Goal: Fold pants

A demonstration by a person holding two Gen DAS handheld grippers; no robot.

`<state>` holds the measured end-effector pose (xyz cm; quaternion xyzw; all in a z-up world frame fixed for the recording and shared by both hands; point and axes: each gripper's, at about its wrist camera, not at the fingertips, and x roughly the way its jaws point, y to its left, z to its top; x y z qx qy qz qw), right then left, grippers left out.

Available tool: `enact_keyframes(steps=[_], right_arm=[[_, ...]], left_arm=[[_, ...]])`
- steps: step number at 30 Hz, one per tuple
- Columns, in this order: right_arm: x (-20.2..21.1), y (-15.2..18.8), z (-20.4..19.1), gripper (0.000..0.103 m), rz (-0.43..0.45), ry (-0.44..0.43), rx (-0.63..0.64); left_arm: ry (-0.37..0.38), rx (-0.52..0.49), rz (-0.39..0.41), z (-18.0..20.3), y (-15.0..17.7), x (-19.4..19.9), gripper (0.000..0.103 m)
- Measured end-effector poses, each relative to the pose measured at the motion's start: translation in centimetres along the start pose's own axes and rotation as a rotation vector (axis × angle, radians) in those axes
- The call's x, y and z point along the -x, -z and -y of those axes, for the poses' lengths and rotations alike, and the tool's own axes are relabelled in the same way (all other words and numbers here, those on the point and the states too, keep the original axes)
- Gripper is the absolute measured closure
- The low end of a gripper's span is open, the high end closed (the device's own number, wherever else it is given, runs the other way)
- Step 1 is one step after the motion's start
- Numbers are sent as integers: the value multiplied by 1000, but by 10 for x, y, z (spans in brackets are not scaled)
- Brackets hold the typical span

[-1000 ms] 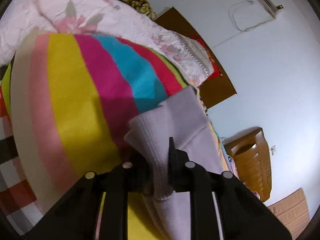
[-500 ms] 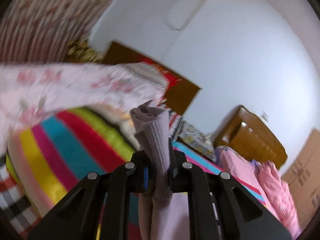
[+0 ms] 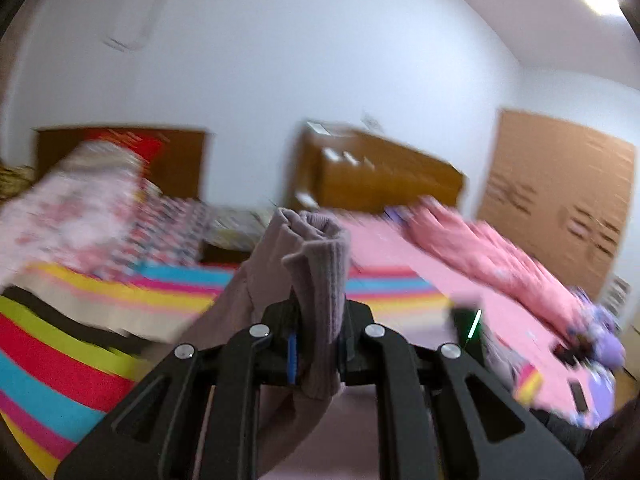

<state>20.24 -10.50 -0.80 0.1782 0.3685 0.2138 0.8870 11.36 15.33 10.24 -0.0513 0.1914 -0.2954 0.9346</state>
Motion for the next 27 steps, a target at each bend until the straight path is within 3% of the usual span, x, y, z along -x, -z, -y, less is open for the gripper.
enact_keyframes(steps=[3, 7, 9, 10, 11, 14, 16, 19, 21, 23, 24, 25, 27], right_arm=[[78, 10, 75, 4, 109, 173, -137], [142, 31, 117, 4, 189, 245, -241], [152, 40, 121, 4, 181, 247, -257], [150, 41, 122, 4, 171, 229, -263], [146, 43, 120, 4, 158, 198, -267], [129, 51, 105, 4, 107, 88, -244], [109, 54, 84, 5, 41, -14, -206], [75, 65, 58, 8, -101, -128, -182], [58, 69, 45, 10, -149, -116, -136], [52, 70, 34, 12, -162, -59, -76], [52, 69, 29, 20, -169, -52, -62], [52, 68, 26, 26, -180, -73, -58], [47, 70, 13, 26, -226, -82, -40]], left_arm=[[52, -31, -154, 37, 59, -65, 89], [32, -36, -429, 61, 136, -152, 80], [45, -40, -362, 63, 123, -142, 52], [72, -14, -333, 61, 114, -131, 23], [87, 12, -295, 58, 106, -118, 12], [67, 76, -136, 37, 84, -61, 1], [-24, 104, -67, 9, 87, -25, 2], [-231, 143, -86, -26, 105, 7, 2], [-352, 172, -120, -46, 124, 23, 2], [-401, 179, -136, -55, 140, 32, 2], [-425, 170, -151, -57, 148, 32, 2], [-437, 159, -159, -58, 150, 30, 2], [-455, 116, -165, -54, 151, 26, 2]])
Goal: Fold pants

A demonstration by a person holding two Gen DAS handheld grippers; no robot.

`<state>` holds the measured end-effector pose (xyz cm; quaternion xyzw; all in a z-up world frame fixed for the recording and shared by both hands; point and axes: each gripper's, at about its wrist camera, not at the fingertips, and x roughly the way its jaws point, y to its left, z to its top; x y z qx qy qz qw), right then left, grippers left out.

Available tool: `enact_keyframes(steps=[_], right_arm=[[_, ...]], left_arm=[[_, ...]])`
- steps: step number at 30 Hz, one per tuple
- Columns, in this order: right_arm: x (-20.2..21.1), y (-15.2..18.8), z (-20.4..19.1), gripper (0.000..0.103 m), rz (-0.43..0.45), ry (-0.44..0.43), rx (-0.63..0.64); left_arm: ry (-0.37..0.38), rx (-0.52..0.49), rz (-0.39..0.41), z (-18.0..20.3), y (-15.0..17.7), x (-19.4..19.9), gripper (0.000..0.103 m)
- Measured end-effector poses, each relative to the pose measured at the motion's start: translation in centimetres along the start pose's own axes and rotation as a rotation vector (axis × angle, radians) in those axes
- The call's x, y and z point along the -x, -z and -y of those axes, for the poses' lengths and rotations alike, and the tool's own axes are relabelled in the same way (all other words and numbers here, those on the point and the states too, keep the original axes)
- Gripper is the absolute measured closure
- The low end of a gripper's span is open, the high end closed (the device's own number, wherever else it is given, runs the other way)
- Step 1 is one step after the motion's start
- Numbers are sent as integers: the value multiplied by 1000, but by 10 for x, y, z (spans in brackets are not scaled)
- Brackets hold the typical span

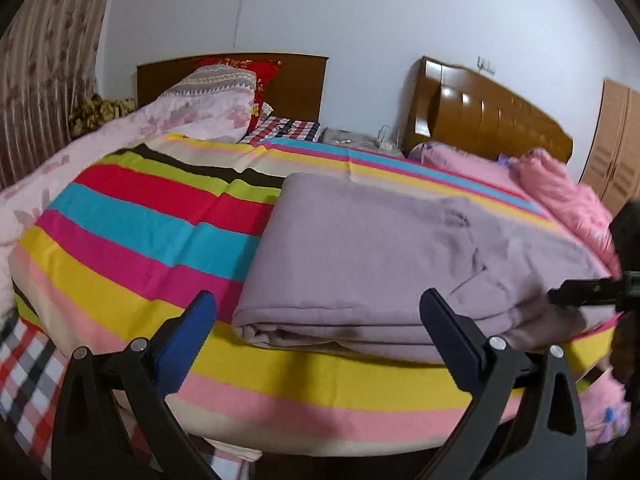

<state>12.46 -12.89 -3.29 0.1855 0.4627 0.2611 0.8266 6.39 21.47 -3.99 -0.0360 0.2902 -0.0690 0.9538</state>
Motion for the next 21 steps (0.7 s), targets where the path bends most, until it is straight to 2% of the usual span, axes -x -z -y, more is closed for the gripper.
enact_keyframes(steps=[2, 5, 8, 12, 14, 15, 16, 21], right_arm=[[-14, -2, -4, 26, -51, 74, 10], [-23, -6, -5, 25, -79, 83, 15], [-35, -17, -6, 25, -110, 20, -1], [-45, -36, 3, 27, -67, 9, -79], [-48, -36, 6, 46, -51, 12, -98], [-51, -37, 5, 78, -50, 34, -85], [-49, -36, 7, 89, -41, 32, -78], [-28, -44, -17, 90, 73, 31, 13]], left_arm=[[-1, -27, 12, 7, 1, -2, 2], [-3, -55, -14, 10, 4, -19, 2], [-11, -61, -23, 2, 11, -15, 2], [1, -70, -4, -3, 13, -4, 2], [-9, -75, 18, -8, 14, 5, 2], [-21, -78, 27, -12, 14, 10, 2], [-28, -79, 31, -14, 14, 13, 2], [-34, -106, 5, -14, 17, 14, 2]])
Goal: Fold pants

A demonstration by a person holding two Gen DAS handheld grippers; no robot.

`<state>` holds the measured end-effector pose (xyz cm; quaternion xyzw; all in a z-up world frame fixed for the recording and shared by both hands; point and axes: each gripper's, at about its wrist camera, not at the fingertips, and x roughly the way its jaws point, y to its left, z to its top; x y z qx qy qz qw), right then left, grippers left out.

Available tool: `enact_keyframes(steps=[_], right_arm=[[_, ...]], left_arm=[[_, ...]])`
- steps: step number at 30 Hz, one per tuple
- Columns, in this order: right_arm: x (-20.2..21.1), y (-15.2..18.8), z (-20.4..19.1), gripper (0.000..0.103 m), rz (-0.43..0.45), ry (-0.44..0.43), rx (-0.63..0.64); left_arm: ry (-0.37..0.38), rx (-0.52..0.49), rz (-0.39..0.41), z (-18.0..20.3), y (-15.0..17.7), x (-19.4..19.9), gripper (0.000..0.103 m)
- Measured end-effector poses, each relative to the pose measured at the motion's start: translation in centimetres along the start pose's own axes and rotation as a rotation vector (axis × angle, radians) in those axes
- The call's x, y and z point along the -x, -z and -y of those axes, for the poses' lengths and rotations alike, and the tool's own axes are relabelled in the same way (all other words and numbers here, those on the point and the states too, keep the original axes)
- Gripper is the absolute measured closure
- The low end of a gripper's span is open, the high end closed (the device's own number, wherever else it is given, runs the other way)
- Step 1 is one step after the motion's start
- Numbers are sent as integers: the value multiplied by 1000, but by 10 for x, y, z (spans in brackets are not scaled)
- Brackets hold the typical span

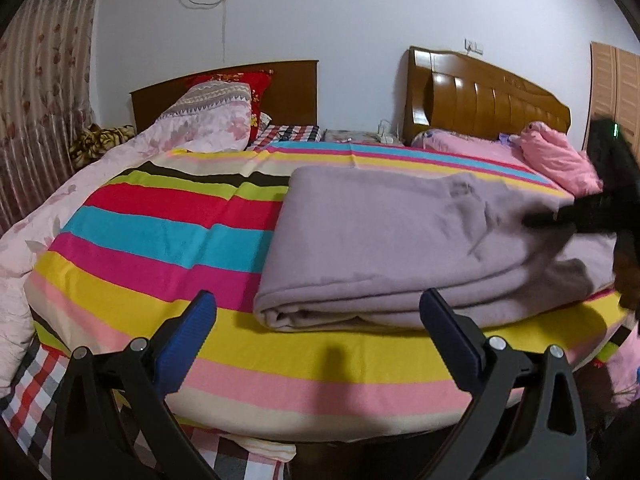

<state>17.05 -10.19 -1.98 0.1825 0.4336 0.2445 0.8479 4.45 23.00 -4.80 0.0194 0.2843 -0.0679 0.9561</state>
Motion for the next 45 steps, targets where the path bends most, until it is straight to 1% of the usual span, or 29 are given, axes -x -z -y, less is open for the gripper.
enact_keyframes(steps=[3, 8, 10, 12, 13, 14, 16, 17, 18, 19, 21, 22, 23, 24, 25, 26, 28, 32, 34, 36, 38, 41, 45], right_arm=[[13, -22, -24, 90, 58, -15, 65], [29, -56, -54, 90, 133, -68, 110], [36, -66, -66, 90, 156, -90, 132], [42, -74, -80, 90, 180, -102, 169], [46, -76, -83, 90, 190, -105, 182], [50, -76, -83, 90, 208, -101, 188], [57, -72, -75, 90, 233, -93, 178], [59, -65, -63, 90, 240, -90, 158], [57, -56, -51, 90, 229, -89, 142], [52, -45, -40, 90, 208, -82, 123], [24, -9, -9, 90, 103, -19, 86], [9, 5, 6, 90, 49, 8, 57], [-11, 23, 29, 90, -16, 11, -16], [-15, 29, 35, 92, -4, -10, -40], [-12, 31, 36, 92, 26, -23, -37], [-10, 28, 31, 92, 19, -1, -17], [-5, 21, 23, 92, 36, 12, 15], [3, 17, 21, 92, 61, -3, 13], [1, 19, 20, 92, 44, 12, 24], [-12, 25, 31, 92, -9, 22, -10], [-10, 29, 36, 92, 6, 4, -29], [-3, 29, 31, 92, 26, 11, -23], [-10, 31, 37, 92, 9, 15, -30]], left_arm=[[-17, -43, -26, 9, -3, -7, 2], [-49, -110, -93, 18, -13, -29, 2], [-66, -109, -89, 16, -19, -35, 2], [-81, -69, -76, 7, -28, -42, 2], [-104, -23, -78, -3, -34, -46, 2], [-157, 18, -86, -16, -38, -50, 2], [-260, 27, -117, -35, -36, -57, 1], [-254, 18, -130, -43, -31, -60, 1], [-220, 19, -135, -49, -27, -61, 1], [-190, 32, -156, -57, -20, -63, 1], [-191, 44, -180, -61, -12, -67, 1], [-180, 58, -168, -62, -9, -67, 1], [-179, 69, -165, -62, -8, -67, 1], [-182, 77, -166, -63, -8, -68, 1], [-184, 77, -167, -63, -9, -69, 1], [-187, 72, -169, -64, -10, -70, 1], [-189, 69, -175, -63, -11, -70, 1], [-196, 81, -179, -61, -11, -71, 1], [-196, 80, -176, -60, -10, -71, 1], [-196, 73, -176, -60, -10, -70, 1], [-207, 44, -176, -55, -10, -68, 1], [-240, -51, -165, -45, -11, -62, 1], [-260, -124, -163, -36, -9, -49, 1]])
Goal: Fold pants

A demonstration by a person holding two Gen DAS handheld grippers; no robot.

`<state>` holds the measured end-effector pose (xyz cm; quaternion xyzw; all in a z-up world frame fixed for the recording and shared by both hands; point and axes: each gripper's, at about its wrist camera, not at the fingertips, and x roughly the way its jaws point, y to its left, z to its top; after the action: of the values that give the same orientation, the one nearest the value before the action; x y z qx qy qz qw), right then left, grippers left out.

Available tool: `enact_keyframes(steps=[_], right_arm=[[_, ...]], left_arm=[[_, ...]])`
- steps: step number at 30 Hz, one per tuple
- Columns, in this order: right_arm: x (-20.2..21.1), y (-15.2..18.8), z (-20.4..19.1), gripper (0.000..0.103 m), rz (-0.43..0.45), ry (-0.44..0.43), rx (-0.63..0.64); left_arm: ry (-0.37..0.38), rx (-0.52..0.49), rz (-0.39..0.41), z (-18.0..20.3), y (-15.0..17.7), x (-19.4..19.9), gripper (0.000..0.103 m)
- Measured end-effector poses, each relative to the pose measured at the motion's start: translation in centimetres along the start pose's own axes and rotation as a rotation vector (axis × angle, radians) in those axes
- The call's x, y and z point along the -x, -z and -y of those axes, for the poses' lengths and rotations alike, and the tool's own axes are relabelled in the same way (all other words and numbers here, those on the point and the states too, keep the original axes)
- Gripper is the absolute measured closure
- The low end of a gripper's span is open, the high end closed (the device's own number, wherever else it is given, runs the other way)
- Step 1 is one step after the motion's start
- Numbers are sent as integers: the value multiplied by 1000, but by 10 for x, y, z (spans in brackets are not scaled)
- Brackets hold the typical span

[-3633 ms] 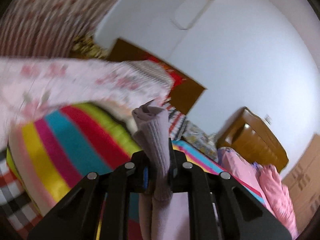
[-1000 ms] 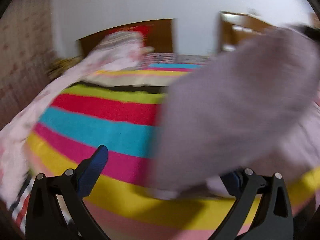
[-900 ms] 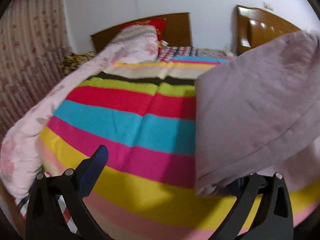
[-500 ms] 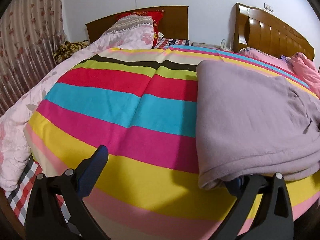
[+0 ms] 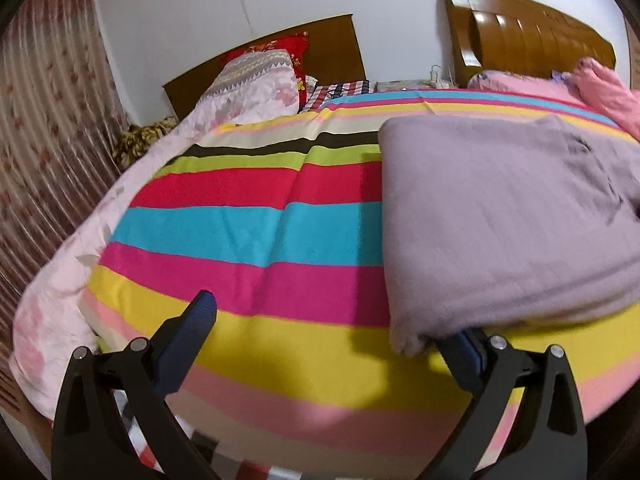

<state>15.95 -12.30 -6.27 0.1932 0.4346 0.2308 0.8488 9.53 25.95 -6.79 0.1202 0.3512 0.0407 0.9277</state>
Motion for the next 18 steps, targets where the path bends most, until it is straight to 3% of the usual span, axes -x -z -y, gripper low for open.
enact_keyframes(steps=[3, 5, 7, 9, 12, 14, 18], right_arm=[[5, 0, -3, 86, -14, 20, 30], [16, 2, -7, 62, -22, 65, 82], [33, 7, -11, 36, 25, 165, 144], [55, 10, -8, 30, 89, 206, 168], [85, 7, 8, 29, 166, 302, 157], [101, 3, 20, 24, 211, 399, 149], [127, 1, 50, 17, 252, 525, 123]], left_arm=[[12, -113, 7, 9, 10, 29, 2], [59, -172, 49, 13, 14, 64, 2], [159, -118, 129, 7, 5, 97, 2], [280, -8, 227, 4, -16, 123, 2], [419, 60, 278, 23, -46, 128, 2], [453, 59, 234, 54, -73, 108, 2], [516, -37, 57, 138, -117, 41, 2]])
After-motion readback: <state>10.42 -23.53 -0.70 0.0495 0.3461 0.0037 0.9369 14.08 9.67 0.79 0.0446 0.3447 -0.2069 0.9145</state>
